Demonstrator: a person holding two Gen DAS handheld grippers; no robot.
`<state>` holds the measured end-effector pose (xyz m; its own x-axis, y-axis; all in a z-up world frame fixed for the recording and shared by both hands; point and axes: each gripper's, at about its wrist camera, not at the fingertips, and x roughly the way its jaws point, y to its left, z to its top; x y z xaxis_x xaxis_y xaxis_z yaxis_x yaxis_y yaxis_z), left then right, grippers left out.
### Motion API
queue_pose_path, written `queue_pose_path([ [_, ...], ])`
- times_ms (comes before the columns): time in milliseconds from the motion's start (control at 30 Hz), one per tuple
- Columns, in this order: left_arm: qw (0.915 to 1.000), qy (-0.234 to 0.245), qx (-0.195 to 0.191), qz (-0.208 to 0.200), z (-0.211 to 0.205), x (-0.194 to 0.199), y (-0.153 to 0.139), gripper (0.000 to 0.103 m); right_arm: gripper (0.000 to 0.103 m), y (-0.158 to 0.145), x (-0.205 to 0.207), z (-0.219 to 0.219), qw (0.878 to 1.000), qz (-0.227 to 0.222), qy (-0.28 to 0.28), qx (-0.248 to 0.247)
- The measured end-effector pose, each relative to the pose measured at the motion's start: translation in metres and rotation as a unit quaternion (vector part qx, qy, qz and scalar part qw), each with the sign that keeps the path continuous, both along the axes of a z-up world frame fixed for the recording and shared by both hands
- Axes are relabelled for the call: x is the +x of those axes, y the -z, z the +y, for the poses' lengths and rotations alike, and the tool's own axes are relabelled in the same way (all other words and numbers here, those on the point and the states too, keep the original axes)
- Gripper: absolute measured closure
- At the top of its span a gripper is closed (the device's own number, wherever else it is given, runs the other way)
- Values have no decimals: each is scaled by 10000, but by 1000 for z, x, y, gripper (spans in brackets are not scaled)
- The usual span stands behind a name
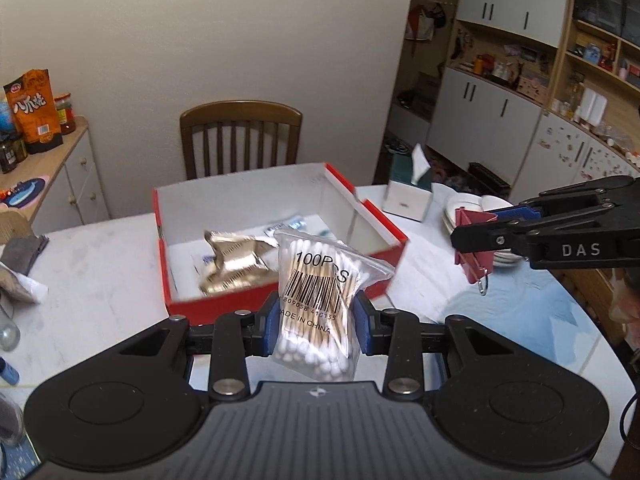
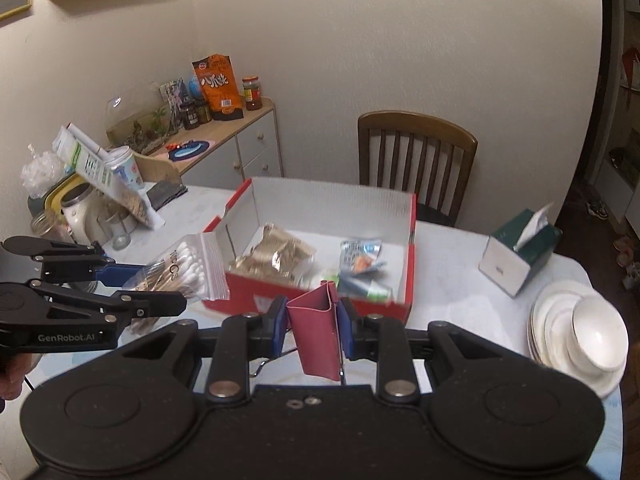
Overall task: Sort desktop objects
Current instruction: 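Carry the swab bag and pink clip with both tools over the red box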
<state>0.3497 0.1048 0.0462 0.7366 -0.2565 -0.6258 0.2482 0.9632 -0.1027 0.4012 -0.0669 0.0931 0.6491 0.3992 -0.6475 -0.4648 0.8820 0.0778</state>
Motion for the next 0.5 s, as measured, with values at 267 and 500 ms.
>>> queue_pose_path([
  [267, 9994, -182, 305, 4, 11, 47, 0, 68, 78, -2, 50, 8, 10000, -69, 31, 12],
  [500, 9981, -270, 544, 70, 20, 88, 7, 68, 78, 6, 89, 18, 9999, -106, 67, -29],
])
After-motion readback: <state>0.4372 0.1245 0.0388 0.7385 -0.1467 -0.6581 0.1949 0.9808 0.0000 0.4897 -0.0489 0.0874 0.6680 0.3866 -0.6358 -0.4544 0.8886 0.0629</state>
